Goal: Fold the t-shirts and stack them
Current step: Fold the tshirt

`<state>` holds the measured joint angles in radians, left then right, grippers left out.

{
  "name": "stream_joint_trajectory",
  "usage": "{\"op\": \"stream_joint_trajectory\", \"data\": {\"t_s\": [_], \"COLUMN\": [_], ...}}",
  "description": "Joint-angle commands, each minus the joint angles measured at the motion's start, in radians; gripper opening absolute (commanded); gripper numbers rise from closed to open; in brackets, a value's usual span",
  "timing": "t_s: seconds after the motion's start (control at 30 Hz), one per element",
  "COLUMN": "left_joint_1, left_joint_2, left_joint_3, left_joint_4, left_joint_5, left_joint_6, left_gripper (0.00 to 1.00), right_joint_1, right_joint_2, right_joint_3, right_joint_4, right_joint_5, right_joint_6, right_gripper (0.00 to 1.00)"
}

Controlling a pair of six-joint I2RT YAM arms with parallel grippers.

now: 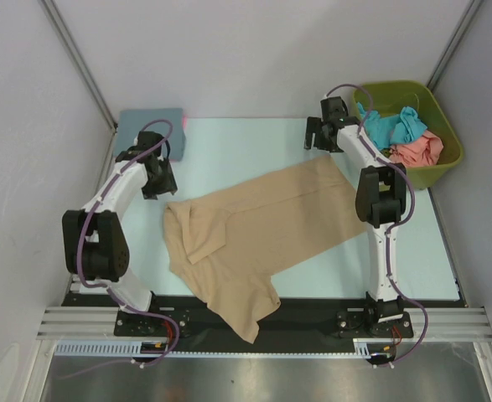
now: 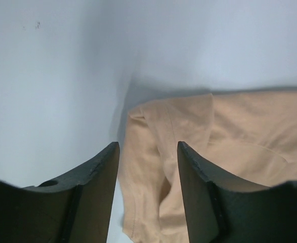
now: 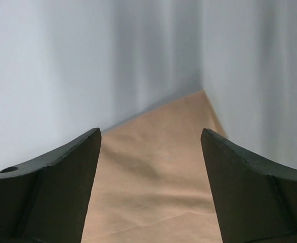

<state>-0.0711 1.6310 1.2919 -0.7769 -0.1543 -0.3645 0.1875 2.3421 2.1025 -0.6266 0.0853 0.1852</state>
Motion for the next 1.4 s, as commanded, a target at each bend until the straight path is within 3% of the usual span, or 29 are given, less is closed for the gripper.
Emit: {"op": "stream_joint_trajectory", "data": {"t_s": [0.0,0.27,0.37,0.43,0.67,0.93,1.23,1.37], "left_joint_1": [0.024,-0.087,-0.105,-0.121,-0.142,-0.148,-0.148,-0.148], "left_joint_2": [0.033,0.033,0.098,0.137,0.170,0.208,0.227,0.228], "left_joint_3": [0.084,0.084,0.105,0.132,0.119,0.109,0.095,0.104], "left_joint_4": [0.008,-0.025,-0.067,-0.119,-0.147,-0.154,-0.131,-0.127], "left_joint_5": [0.039,-0.002,-0.002,-0.043,-0.105,-0.129,-0.160,-0.182], "left_joint_6": [0.062,-0.027,-0.091,-0.143,-0.264,-0.284,-0.278,-0.264], "left_gripper": [0.54,0.43,0.34,0.34,0.39,0.41,0.33,0.20], "right_joint_1": [0.003,0.014,-0.003,-0.010,-0.019,-0.033,-0.042,-0.049], "right_joint_2": [-0.006,0.016,0.003,-0.009,-0.021,0.013,0.052,0.074], "right_joint_3": [0.002,-0.024,-0.052,-0.067,-0.082,-0.062,-0.009,0.030], "right_joint_4": [0.001,-0.051,-0.033,-0.024,-0.005,-0.021,-0.025,-0.016], "right_joint_5": [-0.067,-0.015,-0.021,-0.024,-0.033,-0.041,0.011,0.039], "right_joint_6": [0.120,0.174,0.160,0.148,0.117,0.116,0.080,0.069], "right_gripper": [0.84,0.73,0.68,0.66,0.65,0.68,0.71,0.71]}}
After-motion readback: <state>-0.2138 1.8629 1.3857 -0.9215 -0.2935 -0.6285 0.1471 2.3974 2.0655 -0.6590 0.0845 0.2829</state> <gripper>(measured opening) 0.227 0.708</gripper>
